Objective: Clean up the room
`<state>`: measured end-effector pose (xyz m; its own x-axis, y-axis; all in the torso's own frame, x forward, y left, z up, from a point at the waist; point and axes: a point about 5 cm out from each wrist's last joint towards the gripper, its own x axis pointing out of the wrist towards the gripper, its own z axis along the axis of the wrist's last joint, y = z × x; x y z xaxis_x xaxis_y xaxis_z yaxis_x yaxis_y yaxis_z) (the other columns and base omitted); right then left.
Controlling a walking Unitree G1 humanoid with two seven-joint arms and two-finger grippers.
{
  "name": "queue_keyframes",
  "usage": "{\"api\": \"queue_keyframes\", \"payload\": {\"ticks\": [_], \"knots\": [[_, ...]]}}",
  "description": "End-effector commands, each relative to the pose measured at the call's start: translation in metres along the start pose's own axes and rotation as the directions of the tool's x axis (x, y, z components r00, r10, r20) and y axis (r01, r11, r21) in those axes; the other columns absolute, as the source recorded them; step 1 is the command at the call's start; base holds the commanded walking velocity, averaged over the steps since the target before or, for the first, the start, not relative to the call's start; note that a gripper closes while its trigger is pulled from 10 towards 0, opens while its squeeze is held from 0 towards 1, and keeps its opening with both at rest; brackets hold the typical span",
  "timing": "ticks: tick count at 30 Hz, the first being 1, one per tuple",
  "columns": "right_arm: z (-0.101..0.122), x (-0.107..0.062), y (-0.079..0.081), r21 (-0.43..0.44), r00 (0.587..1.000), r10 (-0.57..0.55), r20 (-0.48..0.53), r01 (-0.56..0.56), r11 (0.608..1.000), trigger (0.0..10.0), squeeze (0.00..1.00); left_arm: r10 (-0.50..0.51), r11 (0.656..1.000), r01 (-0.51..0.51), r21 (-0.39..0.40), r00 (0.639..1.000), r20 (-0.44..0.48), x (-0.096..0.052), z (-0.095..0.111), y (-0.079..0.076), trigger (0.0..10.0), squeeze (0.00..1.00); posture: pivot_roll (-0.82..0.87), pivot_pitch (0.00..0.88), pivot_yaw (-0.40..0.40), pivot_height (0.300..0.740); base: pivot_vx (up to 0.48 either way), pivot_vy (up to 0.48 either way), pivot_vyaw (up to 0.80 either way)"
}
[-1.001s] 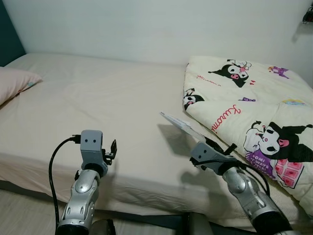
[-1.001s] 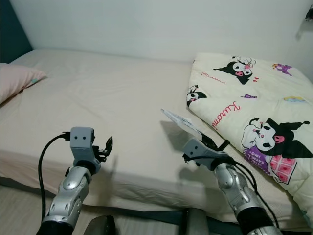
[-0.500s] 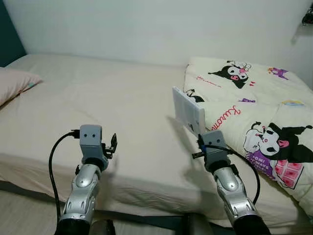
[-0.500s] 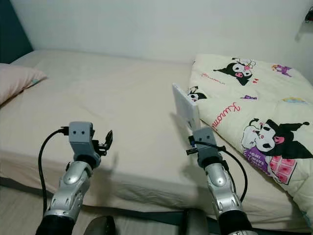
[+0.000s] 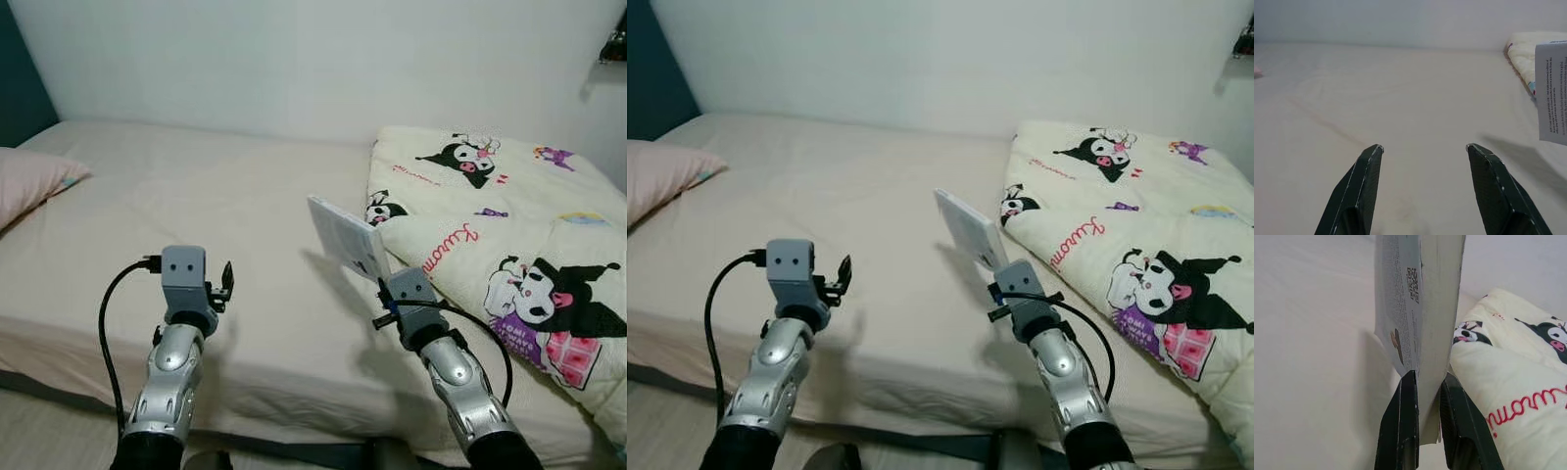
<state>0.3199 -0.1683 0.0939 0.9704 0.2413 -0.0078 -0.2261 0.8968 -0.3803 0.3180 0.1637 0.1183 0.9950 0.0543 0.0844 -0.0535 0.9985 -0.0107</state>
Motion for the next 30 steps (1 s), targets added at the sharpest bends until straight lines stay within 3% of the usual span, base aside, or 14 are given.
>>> {"api": "queue_keyframes", "payload": {"ticks": [1,5,20,23,27,30], "knots": [[0.010,0.003,-0.009,0.026,0.998,-0.038,0.055,0.037,0.999,10.0,0.00,0.000,1.000,0.000,0.010,1.000,0.009,-0.001,0.000,0.001,10.0,0.00,0.05,0.000,-0.054,0.644,0.000,0.000,0.00],[0.010,0.004,-0.010,0.075,0.997,-0.071,0.044,0.067,0.995,10.0,0.00,-0.002,1.000,0.002,0.005,1.000,0.013,-0.007,-0.001,0.002,10.0,0.00,0.06,0.000,-0.057,0.664,0.000,0.000,0.00],[0.012,0.004,-0.002,0.099,0.997,-0.060,0.050,0.055,0.994,10.0,0.00,-0.010,0.995,0.011,-0.095,1.000,0.011,-0.015,0.000,-0.001,10.0,0.00,0.08,0.000,-0.055,0.724,0.000,0.000,0.00],[0.012,0.004,-0.001,0.099,0.997,-0.060,0.050,0.055,0.994,10.0,0.00,-0.013,0.995,0.014,-0.098,1.000,0.005,-0.016,-0.001,-0.001,10.0,0.00,0.08,0.000,-0.057,0.729,0.000,0.000,0.00],[0.008,0.006,0.001,0.112,0.996,-0.089,0.016,0.086,0.990,10.0,0.00,0.010,0.999,-0.010,-0.046,1.000,-0.017,-0.017,-0.006,0.003,10.0,0.00,0.08,0.000,-0.057,0.739,0.000,0.000,0.00],[0.002,0.006,0.003,0.079,0.994,-0.106,-0.022,0.107,0.991,10.0,0.00,0.026,0.999,-0.027,-0.047,0.999,-0.029,-0.019,-0.010,0.006,10.0,0.00,0.08,0.000,-0.056,0.739,0.000,0.000,0.00]]}}
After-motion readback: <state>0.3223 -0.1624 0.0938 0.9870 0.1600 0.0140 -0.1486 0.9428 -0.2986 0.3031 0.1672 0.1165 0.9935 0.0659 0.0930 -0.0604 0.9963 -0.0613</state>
